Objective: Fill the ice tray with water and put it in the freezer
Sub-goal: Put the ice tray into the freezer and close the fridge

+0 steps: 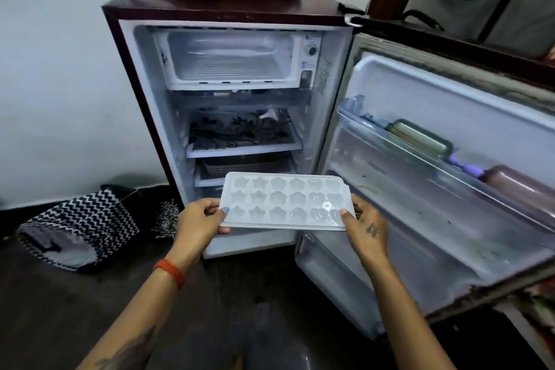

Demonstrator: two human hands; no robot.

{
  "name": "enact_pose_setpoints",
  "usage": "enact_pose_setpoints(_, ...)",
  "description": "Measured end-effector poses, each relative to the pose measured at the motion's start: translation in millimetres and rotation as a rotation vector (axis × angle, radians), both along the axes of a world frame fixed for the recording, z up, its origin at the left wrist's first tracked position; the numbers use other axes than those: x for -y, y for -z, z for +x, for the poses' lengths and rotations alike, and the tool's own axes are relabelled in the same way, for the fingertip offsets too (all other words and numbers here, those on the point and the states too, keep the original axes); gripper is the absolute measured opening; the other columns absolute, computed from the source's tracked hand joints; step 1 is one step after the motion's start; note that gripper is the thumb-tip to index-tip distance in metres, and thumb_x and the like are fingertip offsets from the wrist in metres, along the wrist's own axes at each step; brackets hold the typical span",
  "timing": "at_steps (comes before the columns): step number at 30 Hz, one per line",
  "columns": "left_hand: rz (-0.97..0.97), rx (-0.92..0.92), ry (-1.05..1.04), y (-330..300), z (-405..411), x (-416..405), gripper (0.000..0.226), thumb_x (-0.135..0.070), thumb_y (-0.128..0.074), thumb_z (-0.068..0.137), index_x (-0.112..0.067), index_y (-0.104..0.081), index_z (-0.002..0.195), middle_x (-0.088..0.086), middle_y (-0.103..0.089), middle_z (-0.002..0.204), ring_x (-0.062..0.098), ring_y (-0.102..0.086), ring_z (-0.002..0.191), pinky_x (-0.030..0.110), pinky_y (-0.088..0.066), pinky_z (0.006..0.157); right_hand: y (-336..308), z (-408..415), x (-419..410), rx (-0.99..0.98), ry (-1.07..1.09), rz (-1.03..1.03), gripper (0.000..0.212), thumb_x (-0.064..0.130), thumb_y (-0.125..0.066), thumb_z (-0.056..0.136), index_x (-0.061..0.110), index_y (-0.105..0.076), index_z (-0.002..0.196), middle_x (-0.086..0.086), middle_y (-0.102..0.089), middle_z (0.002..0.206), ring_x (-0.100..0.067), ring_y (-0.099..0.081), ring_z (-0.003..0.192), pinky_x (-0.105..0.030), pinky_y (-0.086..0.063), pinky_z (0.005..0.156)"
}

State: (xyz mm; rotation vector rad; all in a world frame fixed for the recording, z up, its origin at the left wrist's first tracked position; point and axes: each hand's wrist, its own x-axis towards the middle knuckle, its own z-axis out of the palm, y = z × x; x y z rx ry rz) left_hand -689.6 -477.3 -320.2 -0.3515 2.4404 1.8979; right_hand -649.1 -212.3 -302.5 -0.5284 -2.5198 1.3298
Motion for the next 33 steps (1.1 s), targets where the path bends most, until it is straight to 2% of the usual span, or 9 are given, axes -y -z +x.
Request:
enact_pose_setpoints(5,-0.001,-0.011,-0.036,-3.1,-42.9,28.0,0.01,-0.002,-0.058,0.089,-0.007,-0.065,0.094,0.003,-0.066,0.083,0.006,-0.063,0.05,0.014,-0.053,0.051,-2.5,-48.8,27.0,-0.016,-0.026,-0.028,0.028,0.007,-0.057,0.086,0.016,-0.068,0.11,0.001,-0.065,0.086,-0.02,-0.06,0.082,-0.027,-0.041,0.069)
enact_pose_setpoints(8,-0.012,-0.036,-0.035,-8.6,-64.8,40.7,0.01,-0.002,-0.058,0.089,-0.009,-0.063,0.093,0.002,-0.065,0.083,0.005,-0.063,0.047,0.012,-0.051,0.048,-1.9,-75.2,39.9,-0.036,-0.05,-0.051,0.032,0.007,-0.056,0.084,0.018,-0.068,0.112,-0.003,-0.07,0.094,-0.023,-0.064,0.087,-0.03,-0.047,0.073)
enact_pose_setpoints(11,-0.018,-0.047,-0.04,-13.0,-87.5,52.5,0.011,-0.002,-0.059,0.089,-0.012,-0.062,0.089,0.002,-0.065,0.082,0.004,-0.063,0.048,0.017,-0.056,0.056,-5.1,-101.5,50.5,-0.046,-0.053,-0.07,0.033,0.012,-0.057,0.083,0.017,-0.067,0.114,0.001,-0.067,0.09,-0.022,-0.063,0.086,-0.026,-0.041,0.068)
enact_pose_setpoints(15,-0.019,-0.04,-0.045,-14.0,-116.7,64.9,0.01,-0.005,-0.06,0.089,-0.014,-0.064,0.089,0.002,-0.067,0.084,0.006,-0.065,0.053,0.027,-0.059,0.067,-12.2,-134.5,58.1,-0.029,-0.059,-0.092,0.033,0.004,-0.057,0.086,0.014,-0.065,0.117,0.002,-0.064,0.089,-0.014,-0.055,0.08,-0.022,-0.037,0.07)
enact_pose_setpoints(21,0.009,-0.05,-0.093,-19.6,-158.7,67.7,0.011,-0.002,-0.058,0.089,-0.008,-0.063,0.097,0.002,-0.063,0.083,0.004,-0.064,0.05,0.016,-0.055,0.055,-11.6,-190.3,59.6,-0.015,-0.089,-0.108,0.033,0.008,-0.057,0.087,0.017,-0.065,0.117,0.004,-0.064,0.088,-0.019,-0.061,0.087,-0.024,-0.04,0.073)
enact_pose_setpoints(26,0.0,-0.056,-0.14,-25.0,-193.0,68.8,0.01,-0.004,-0.06,0.089,-0.005,-0.063,0.098,0.006,-0.064,0.088,0.004,-0.064,0.05,0.018,-0.057,0.058,-23.5,-236.2,56.3,-0.037,-0.154,-0.095,0.034,0.007,-0.057,0.088,0.014,-0.063,0.121,0.003,-0.06,0.088,-0.016,-0.055,0.083,-0.012,-0.035,0.063)
enact_pose_setpoints(27,-0.011,-0.063,-0.143,-26.7,-200.0,69.2,0.008,-0.004,-0.06,0.089,-0.007,-0.064,0.095,0.006,-0.065,0.088,0.005,-0.064,0.05,0.019,-0.058,0.061,-26.5,-244.6,56.3,-0.041,-0.163,-0.098,0.035,0.007,-0.057,0.088,0.013,-0.063,0.122,0.003,-0.06,0.089,-0.017,-0.056,0.084,-0.013,-0.037,0.066)
enact_pose_setpoints(30,-0.021,-0.076,-0.156,-32.5,-223.6,69.7,0.007,-0.006,-0.06,0.089,-0.01,-0.064,0.093,0.007,-0.066,0.089,0.007,-0.064,0.05,0.02,-0.058,0.063,-31.3,-272.2,55.9,-0.06,-0.185,-0.101,0.035,0.009,-0.059,0.086,0.013,-0.063,0.121,0.002,-0.063,0.092,-0.025,-0.062,0.097,-0.032,-0.048,0.085)
enact_pose_setpoints(33,-0.031,-0.085,-0.159,-39.9,-246.6,70.8,0.007,-0.007,-0.06,0.089,-0.008,-0.063,0.095,0.002,-0.065,0.084,0.006,-0.063,0.045,0.017,-0.055,0.06,-36.1,-298.2,55.7,-0.083,-0.214,-0.096,0.035,0.009,-0.06,0.086,0.012,-0.063,0.121,-0.002,-0.065,0.097,-0.028,-0.062,0.1,-0.038,-0.049,0.089)
